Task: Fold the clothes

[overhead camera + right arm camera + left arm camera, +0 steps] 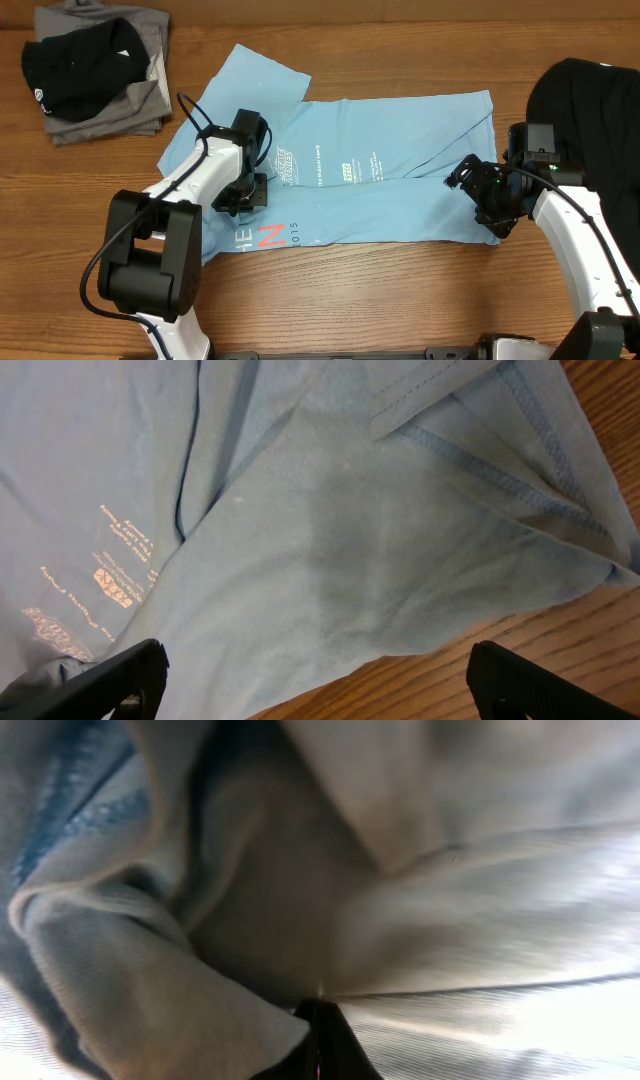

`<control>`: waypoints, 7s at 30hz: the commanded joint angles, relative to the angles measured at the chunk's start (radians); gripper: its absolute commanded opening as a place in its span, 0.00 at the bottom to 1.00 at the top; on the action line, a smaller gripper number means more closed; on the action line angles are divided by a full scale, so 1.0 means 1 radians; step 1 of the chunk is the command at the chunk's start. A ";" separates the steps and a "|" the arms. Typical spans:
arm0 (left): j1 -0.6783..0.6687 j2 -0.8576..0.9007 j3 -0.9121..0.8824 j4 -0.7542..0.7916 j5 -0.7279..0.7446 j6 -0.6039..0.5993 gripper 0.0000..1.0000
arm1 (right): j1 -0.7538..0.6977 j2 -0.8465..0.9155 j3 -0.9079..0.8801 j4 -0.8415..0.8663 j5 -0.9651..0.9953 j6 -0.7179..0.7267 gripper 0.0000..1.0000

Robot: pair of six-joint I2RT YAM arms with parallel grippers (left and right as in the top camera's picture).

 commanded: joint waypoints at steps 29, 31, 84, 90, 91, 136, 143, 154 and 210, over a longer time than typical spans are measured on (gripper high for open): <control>0.057 0.017 0.446 -0.353 -0.346 -0.170 0.04 | 0.004 -0.020 -0.006 0.026 0.018 -0.034 1.00; 0.040 0.017 0.448 -0.343 -0.219 -0.135 0.04 | 0.004 -0.020 -0.006 0.027 0.018 -0.033 1.00; 0.070 0.214 0.608 -0.213 0.058 -0.108 0.25 | 0.004 -0.020 -0.006 0.023 0.018 -0.034 1.00; 0.077 0.219 0.594 -0.270 0.047 -0.131 0.45 | 0.004 -0.020 -0.006 0.023 0.018 -0.034 1.00; 0.078 0.222 0.585 -0.262 0.043 -0.132 0.46 | 0.004 -0.020 -0.006 0.023 0.018 -0.034 1.00; 0.082 0.340 0.590 0.121 0.183 -0.139 0.50 | 0.004 -0.020 -0.006 0.035 0.018 -0.034 1.00; 0.083 0.327 0.745 -0.055 0.202 -0.055 0.41 | 0.004 -0.020 -0.006 0.030 0.018 -0.034 1.00; 0.060 0.296 0.887 -0.644 0.198 -0.094 0.38 | 0.004 -0.020 -0.006 0.026 0.018 -0.034 0.49; -0.057 0.263 0.153 -0.445 0.138 -0.230 0.05 | 0.002 0.293 -0.084 -0.040 0.245 0.378 0.04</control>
